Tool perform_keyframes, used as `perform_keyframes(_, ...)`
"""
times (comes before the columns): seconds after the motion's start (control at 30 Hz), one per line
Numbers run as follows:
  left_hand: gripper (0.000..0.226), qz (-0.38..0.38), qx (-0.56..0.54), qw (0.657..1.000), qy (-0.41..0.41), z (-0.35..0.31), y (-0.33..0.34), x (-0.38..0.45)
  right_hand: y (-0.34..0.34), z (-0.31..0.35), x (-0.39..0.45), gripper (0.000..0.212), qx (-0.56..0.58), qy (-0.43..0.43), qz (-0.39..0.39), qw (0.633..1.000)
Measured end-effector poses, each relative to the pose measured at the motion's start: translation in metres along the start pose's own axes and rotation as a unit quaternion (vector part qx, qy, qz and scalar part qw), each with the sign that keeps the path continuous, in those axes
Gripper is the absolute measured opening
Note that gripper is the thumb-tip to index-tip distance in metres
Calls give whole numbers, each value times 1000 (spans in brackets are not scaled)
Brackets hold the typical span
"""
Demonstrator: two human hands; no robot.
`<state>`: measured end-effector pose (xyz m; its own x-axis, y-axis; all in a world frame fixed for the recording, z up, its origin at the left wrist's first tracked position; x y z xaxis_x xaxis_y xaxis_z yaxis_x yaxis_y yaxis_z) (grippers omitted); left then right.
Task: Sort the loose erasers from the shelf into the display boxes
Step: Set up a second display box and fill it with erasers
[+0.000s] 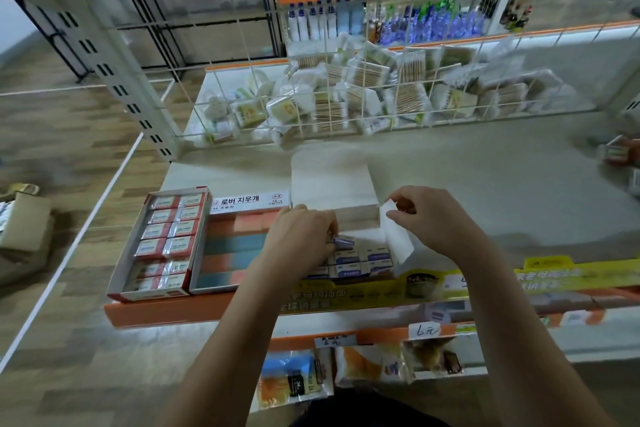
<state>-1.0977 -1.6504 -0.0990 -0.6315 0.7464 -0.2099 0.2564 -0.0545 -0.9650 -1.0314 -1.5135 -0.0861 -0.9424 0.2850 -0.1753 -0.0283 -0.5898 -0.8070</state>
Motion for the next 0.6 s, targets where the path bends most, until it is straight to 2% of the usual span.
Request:
perform_keyframes(0.17, 15, 1, -9, 1000, 18, -5, -2, 5, 0, 2, -1, 28, 0, -3, -6, 1000)
perform_keyframes(0.4, 26, 46, 14, 998, 48, -10, 6, 6, 1, 1, -2, 28, 7, 3, -10, 1000)
perform_keyframes(0.6, 25, 77, -11, 994, 71, -6, 10, 3, 1, -1, 6, 25, -5, 10, 23, 1000)
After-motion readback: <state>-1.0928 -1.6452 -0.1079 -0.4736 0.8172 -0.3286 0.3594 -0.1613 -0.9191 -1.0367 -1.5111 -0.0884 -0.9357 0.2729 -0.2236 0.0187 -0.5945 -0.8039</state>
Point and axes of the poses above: each hand's wrist, its own x-axis towards the middle knuckle, its own y-axis out of the palm, z = x × y, the point moved 10 cm from there along x, towards the middle knuckle, and after that the axes turned 8 degrees about z, right-handed, at the moved point
